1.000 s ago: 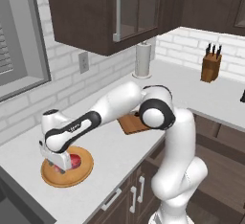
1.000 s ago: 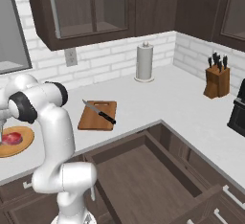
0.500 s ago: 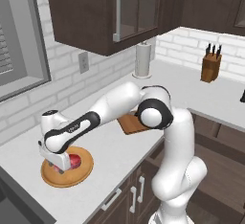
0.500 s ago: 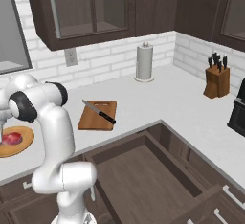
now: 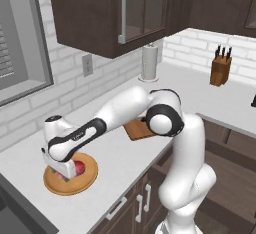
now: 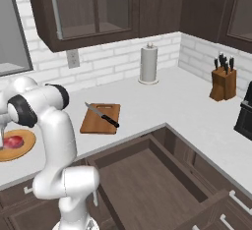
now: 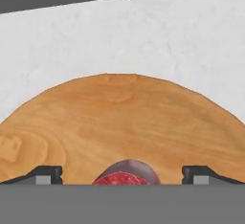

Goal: Pick up the knife from the drawer and place it on the cutting board. Then place the meat from the plate to the cutting board.

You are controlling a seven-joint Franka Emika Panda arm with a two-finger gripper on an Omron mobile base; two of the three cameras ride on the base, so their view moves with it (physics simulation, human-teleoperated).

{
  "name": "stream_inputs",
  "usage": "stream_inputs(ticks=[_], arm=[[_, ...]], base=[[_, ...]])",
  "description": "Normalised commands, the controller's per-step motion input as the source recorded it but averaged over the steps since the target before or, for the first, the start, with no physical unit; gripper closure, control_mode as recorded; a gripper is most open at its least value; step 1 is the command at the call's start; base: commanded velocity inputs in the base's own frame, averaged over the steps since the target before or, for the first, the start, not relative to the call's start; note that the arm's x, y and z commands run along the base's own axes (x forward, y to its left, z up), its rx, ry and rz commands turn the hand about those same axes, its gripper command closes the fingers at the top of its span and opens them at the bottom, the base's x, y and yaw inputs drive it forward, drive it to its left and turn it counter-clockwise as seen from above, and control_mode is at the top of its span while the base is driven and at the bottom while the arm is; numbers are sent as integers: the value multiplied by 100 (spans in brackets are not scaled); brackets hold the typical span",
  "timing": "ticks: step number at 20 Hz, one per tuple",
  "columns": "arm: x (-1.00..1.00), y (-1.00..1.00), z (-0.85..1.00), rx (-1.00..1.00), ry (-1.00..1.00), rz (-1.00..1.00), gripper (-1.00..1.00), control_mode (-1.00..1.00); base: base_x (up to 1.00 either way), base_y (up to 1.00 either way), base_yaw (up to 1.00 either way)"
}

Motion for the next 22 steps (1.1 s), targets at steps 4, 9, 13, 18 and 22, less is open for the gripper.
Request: stream_inputs(ticks=[4, 9, 13, 18, 22], arm=[[-5, -40, -1, 3, -10, 0, -100, -100], [0, -29, 1, 4, -2, 0, -100, -100], [5, -7, -17, 0, 0, 0, -100, -100], [4, -14, -39, 0, 0, 5, -100, -100], [0, -7, -15, 0, -1, 7, 100, -100]], base=[[0, 0, 0], [0, 0, 0], [0, 0, 0], [0, 0, 0], [0, 0, 0]])
